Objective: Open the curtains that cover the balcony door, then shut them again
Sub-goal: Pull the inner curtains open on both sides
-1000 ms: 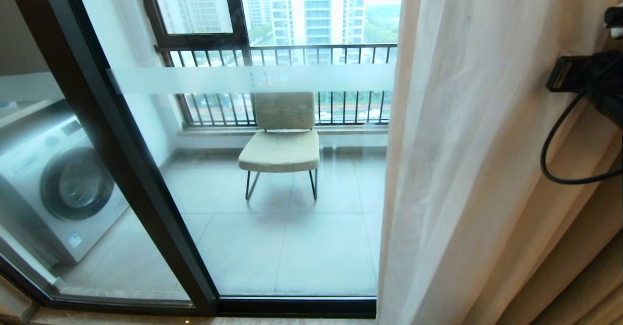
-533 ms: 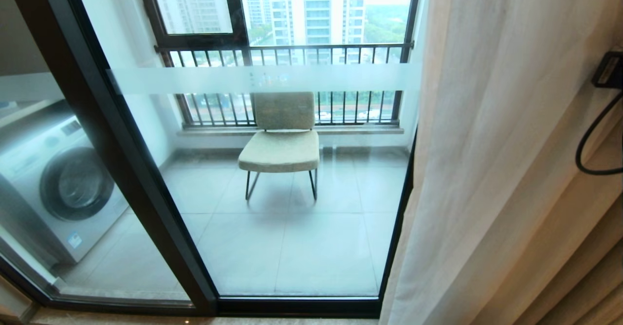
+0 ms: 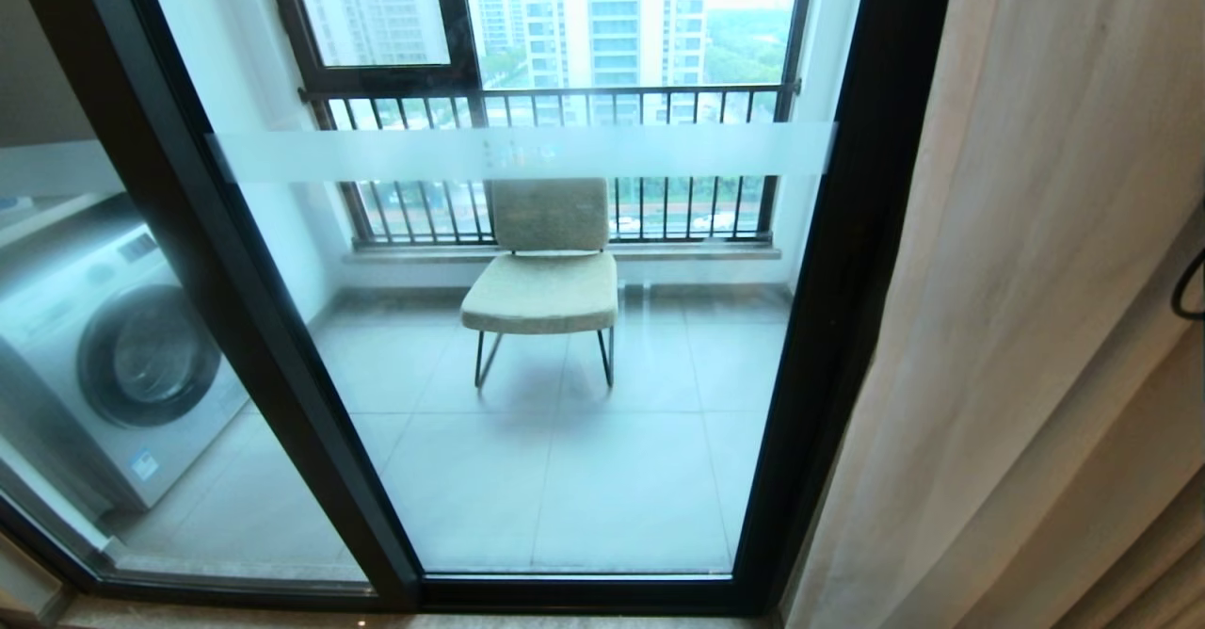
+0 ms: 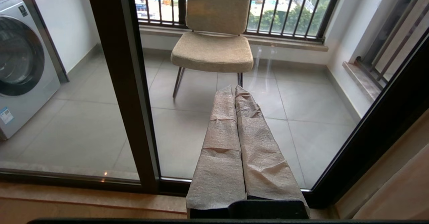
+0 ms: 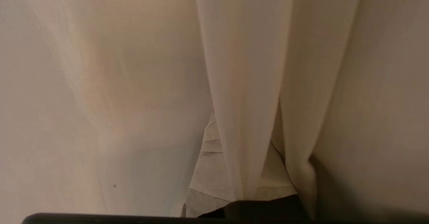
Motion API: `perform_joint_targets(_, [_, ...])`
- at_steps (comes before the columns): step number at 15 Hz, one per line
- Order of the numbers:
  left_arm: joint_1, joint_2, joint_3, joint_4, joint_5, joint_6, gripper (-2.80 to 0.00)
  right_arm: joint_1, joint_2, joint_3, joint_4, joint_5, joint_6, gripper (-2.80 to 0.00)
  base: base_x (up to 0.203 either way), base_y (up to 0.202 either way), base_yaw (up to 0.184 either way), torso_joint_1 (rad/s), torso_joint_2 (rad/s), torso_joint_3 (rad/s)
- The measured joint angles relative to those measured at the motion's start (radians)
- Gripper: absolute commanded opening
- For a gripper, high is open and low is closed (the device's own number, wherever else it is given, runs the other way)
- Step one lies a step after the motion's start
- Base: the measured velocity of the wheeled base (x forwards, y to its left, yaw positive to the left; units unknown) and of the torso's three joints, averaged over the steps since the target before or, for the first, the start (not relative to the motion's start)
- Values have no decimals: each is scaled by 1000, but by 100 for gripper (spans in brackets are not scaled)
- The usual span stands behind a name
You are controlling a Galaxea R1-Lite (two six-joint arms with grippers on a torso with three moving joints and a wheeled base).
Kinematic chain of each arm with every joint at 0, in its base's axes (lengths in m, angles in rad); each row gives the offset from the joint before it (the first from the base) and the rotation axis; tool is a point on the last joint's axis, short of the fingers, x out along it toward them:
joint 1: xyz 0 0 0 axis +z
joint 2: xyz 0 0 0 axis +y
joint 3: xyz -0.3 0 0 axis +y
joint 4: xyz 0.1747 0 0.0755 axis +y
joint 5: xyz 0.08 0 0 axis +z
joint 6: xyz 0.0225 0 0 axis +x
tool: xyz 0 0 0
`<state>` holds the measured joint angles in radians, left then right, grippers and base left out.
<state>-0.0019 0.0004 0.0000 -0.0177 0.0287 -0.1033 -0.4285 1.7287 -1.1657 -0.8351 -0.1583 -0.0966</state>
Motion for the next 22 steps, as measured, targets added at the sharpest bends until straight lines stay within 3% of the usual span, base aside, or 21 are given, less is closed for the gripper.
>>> perform_joint_targets(11, [-1,0,0,0,0,0,-280,-202,131,-110,-3,0,-2,-280,0,0,0,0,0,0])
perform_joint_targets(22, [-1,0,0,0,0,0,-280,-213,141,-112,-12,58,-13,-280,0,0,0,0,0,0])
